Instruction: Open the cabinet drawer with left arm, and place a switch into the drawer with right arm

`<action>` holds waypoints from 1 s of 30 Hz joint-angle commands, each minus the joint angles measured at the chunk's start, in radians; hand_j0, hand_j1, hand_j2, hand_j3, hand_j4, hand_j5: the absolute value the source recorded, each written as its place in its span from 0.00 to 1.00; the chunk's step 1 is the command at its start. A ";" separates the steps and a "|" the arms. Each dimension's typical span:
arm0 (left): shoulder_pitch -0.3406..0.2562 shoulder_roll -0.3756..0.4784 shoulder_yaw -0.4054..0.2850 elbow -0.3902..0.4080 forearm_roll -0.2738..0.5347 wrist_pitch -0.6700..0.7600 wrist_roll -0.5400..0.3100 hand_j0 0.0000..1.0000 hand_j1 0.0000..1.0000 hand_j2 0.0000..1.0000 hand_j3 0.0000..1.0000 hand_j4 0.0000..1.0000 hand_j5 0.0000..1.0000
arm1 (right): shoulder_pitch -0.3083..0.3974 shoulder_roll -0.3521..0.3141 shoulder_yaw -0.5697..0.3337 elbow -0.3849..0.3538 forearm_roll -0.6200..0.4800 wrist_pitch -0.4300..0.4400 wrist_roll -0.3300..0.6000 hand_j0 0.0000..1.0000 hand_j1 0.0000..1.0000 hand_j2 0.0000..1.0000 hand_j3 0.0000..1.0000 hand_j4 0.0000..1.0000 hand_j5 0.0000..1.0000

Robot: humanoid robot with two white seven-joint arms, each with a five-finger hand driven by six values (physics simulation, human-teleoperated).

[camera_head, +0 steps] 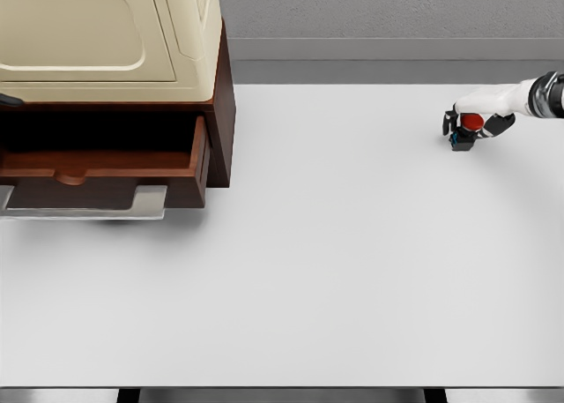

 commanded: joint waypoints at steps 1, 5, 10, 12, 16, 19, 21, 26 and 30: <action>0.002 -0.005 0.002 0.015 -0.006 0.003 0.000 1.00 1.00 1.00 1.00 1.00 1.00 | 0.000 0.000 0.004 0.000 0.003 -0.006 0.005 0.56 0.56 0.56 0.56 0.56 0.56; 0.000 -0.005 0.000 0.015 -0.004 0.003 0.000 1.00 1.00 1.00 1.00 1.00 1.00 | 0.000 0.000 0.002 0.000 0.003 -0.006 0.005 0.51 0.51 0.51 0.51 0.51 0.51; 0.000 -0.005 -0.003 0.015 -0.003 0.003 0.000 1.00 1.00 1.00 1.00 1.00 1.00 | -0.002 0.003 -0.001 -0.003 0.001 -0.006 0.005 0.44 0.44 0.44 0.44 0.44 0.44; 0.000 -0.005 -0.003 0.015 -0.001 0.003 0.000 1.00 1.00 1.00 1.00 1.00 1.00 | -0.002 0.007 -0.004 -0.014 -0.003 -0.006 0.005 0.44 0.44 0.44 0.44 0.44 0.44; 0.000 -0.007 -0.005 0.015 0.001 0.003 0.000 1.00 1.00 1.00 1.00 1.00 1.00 | -0.008 0.020 -0.009 -0.052 -0.008 -0.006 0.005 0.42 0.42 0.42 0.42 0.42 0.42; 0.002 -0.007 -0.005 0.015 0.002 0.003 0.000 1.00 1.00 1.00 1.00 1.00 1.00 | -0.011 0.020 -0.010 -0.083 -0.009 -0.006 0.005 0.41 0.41 0.41 0.41 0.41 0.41; 0.002 -0.007 -0.006 0.017 0.002 0.003 0.000 1.00 1.00 1.00 1.00 1.00 1.00 | -0.011 0.020 -0.010 -0.101 -0.009 -0.006 0.005 0.40 0.40 0.40 0.40 0.40 0.40; 0.002 -0.013 -0.006 0.017 0.002 0.003 0.000 1.00 1.00 1.00 1.00 1.00 1.00 | -0.005 0.018 -0.010 -0.193 -0.013 -0.006 0.005 0.40 0.40 0.40 0.40 0.40 0.40; 0.002 -0.014 -0.006 0.017 0.004 0.003 0.000 1.00 1.00 1.00 1.00 1.00 1.00 | -0.005 0.012 -0.010 -0.274 -0.023 -0.006 0.005 0.41 0.41 0.41 0.41 0.41 0.41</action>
